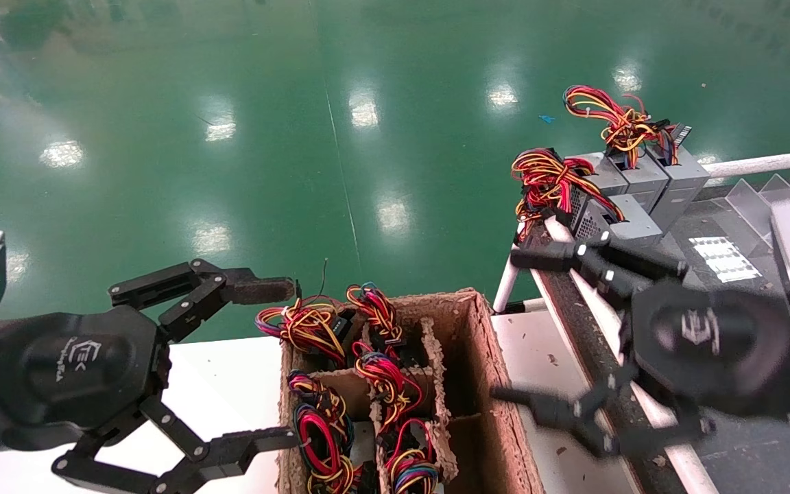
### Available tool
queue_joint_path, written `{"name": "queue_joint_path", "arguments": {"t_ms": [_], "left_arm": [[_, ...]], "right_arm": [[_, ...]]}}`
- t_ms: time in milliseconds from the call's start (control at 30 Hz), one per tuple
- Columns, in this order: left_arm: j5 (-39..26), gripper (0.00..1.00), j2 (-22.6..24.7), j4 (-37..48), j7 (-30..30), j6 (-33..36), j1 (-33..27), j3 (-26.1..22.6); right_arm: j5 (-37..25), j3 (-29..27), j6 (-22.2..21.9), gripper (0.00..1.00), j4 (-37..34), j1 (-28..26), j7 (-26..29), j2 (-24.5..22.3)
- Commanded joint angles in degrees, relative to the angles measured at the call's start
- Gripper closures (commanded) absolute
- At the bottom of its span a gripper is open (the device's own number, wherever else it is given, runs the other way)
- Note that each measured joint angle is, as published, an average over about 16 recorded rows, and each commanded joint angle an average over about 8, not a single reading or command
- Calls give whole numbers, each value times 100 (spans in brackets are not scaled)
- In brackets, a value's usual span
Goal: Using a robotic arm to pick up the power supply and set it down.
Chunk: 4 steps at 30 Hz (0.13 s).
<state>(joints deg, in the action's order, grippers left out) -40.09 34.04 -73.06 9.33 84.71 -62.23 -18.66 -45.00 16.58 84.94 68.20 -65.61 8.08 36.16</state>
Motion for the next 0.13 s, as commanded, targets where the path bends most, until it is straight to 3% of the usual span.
{"name": "queue_joint_path", "arguments": {"t_ms": [33, 133], "left_arm": [[0, 0, 0, 0, 0, 0, 0, 0], [0, 0, 0, 0, 0, 0, 0, -1]], "right_arm": [[185, -33, 44, 0, 317, 239, 158, -68], [257, -46, 61, 0, 440, 331, 219, -94]]}}
